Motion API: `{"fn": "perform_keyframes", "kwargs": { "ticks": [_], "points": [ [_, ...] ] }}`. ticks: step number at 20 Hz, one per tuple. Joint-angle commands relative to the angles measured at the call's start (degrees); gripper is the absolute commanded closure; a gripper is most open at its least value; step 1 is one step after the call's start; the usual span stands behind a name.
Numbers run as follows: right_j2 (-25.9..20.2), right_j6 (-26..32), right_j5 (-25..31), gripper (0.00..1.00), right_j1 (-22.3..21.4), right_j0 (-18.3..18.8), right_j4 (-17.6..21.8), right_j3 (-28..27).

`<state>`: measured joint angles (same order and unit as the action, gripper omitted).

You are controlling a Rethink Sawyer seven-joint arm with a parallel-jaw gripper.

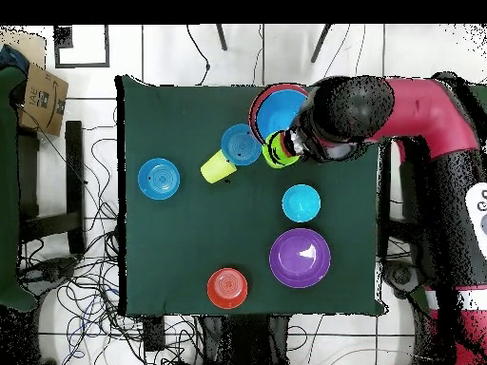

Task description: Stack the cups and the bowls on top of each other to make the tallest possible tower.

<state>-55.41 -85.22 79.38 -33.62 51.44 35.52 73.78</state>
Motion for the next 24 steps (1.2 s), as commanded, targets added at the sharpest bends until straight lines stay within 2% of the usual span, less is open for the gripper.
{"fn": "perform_keyframes", "kwargs": {
  "ticks": [1,9,12,18,24],
  "points": [
    [1.6,25.9,6.1,1.0,4.0,-0.9,3.7,-8.5],
    [3.1,31.0,3.0,1.0,9.9,-2.4,5.2,-14.8],
    [3.3,32.2,0.7,1.0,12.2,-2.5,5.3,-15.4],
    [3.9,33.1,0.1,1.0,13.9,-3.5,5.8,-17.0],
    [3.5,35.2,-1.9,1.0,15.8,-3.0,5.8,-17.2]
  ]
}}
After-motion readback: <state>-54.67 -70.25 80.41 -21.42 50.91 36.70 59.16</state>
